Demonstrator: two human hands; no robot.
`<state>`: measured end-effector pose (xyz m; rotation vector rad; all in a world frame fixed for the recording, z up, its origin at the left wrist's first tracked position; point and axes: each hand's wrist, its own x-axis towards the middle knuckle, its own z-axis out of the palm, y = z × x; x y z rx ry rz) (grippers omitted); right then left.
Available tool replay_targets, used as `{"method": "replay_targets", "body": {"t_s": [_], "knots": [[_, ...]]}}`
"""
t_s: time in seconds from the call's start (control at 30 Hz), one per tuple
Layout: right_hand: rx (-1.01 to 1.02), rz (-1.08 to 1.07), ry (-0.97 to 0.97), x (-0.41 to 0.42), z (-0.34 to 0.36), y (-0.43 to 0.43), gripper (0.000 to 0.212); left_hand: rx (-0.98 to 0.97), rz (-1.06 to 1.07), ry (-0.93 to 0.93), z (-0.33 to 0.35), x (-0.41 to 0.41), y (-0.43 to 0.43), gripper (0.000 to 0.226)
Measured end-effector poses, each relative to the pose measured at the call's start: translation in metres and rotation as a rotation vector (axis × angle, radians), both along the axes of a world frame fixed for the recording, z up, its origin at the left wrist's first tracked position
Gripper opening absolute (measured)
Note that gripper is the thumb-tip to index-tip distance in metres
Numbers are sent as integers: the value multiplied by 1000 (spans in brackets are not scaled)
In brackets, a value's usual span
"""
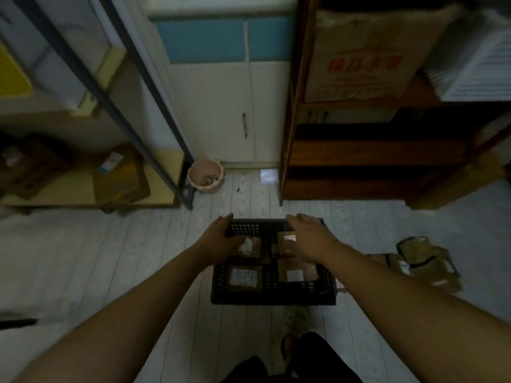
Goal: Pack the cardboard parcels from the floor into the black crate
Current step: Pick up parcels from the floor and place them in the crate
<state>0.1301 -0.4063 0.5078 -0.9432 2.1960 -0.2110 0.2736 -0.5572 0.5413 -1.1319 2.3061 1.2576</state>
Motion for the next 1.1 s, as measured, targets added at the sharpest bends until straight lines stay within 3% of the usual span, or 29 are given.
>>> {"method": "replay_targets", "body": {"t_s": [0.47,0.8,1.1], "knots": [[75,-341,374,38,166,193,70,-18,-374,283,127,-8,134,72],[151,-489,378,34,188,422,63,27,-580,331,145,-63,339,70],[158,-541,298,7,171,605,72,75,-595,237,119,-101,515,69]]}}
